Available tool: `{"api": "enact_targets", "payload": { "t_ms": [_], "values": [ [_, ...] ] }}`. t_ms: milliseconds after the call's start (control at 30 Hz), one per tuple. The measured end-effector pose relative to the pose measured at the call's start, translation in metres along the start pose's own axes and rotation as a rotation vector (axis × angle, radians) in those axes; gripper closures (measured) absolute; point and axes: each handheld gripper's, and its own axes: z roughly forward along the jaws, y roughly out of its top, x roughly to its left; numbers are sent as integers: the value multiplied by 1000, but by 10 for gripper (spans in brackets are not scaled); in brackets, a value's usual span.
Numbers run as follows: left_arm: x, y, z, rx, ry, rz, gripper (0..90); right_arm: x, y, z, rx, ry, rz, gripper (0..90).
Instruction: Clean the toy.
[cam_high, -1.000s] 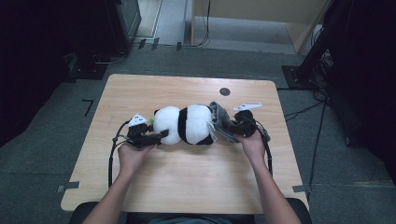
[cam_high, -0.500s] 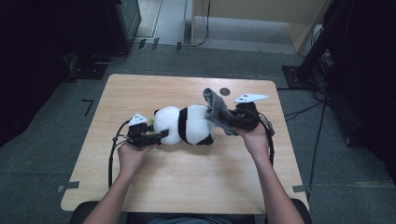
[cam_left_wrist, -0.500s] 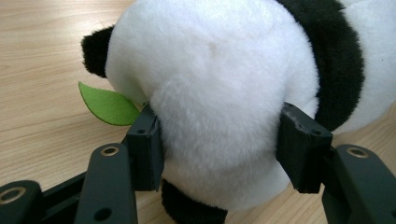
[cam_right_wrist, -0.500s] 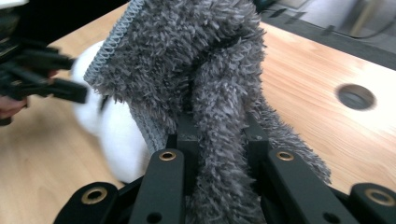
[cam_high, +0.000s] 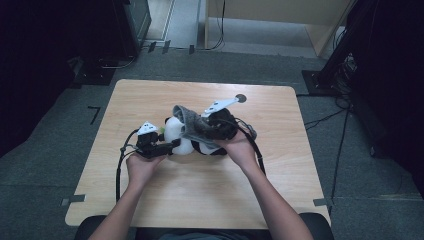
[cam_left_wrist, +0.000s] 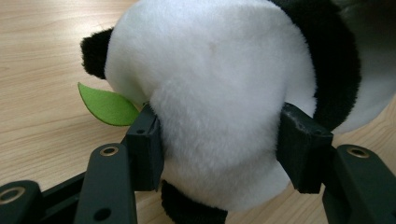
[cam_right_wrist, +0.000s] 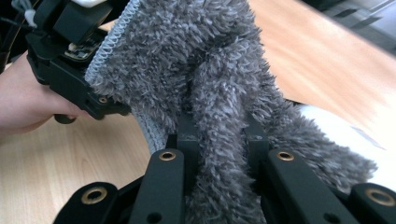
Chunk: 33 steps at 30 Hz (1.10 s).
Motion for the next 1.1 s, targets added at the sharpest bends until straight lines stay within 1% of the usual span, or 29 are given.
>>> {"api": "enact_targets", "payload": {
  "t_ms": [133, 167, 233, 333, 367, 433, 467, 533, 667, 800, 900, 1000, 1100],
  "values": [
    [0, -1, -1, -16, -2, -9, 408, 10, 1, 23, 44, 36, -7, 763],
    [0, -1, -1, -18, -1, -8, 408, 13, 0, 28, 56, 43, -19, 762],
    [-1, -1, -1, -22, -2, -12, 409, 19, -2, 38, 74, 58, -24, 762],
    [-1, -1, -1, -21, -2, -15, 409, 24, -3, 46, 93, 59, -32, 762],
    [0, -1, -1, -21, -2, -15, 409, 23, -3, 48, 95, 58, -39, 762],
    [0, -1, -1, -20, -2, -16, 409, 21, -6, 53, 113, 39, -41, 763],
    [1, -1, -1, -23, -3, -16, 410, 18, -9, 54, 112, 39, -43, 764],
    [1, -2, 0, -26, -7, -13, 410, 15, -11, 53, 103, 51, -30, 764],
    [1, -1, 0, -23, -9, -3, 412, 11, -14, 47, 113, 44, -26, 763],
    [1, -1, -1, -13, -1, 7, 417, 7, -17, 37, 116, 40, -20, 763],
    [1, -1, 0, -11, -2, 3, 419, 3, -22, 26, 105, 29, -14, 763],
    [2, 0, 0, -7, -2, 5, 424, -3, -28, 12, 87, 13, 3, 763],
    [2, 0, 0, -4, -1, 7, 429, -8, -37, -3, 64, -14, 16, 762]
  ]
}}
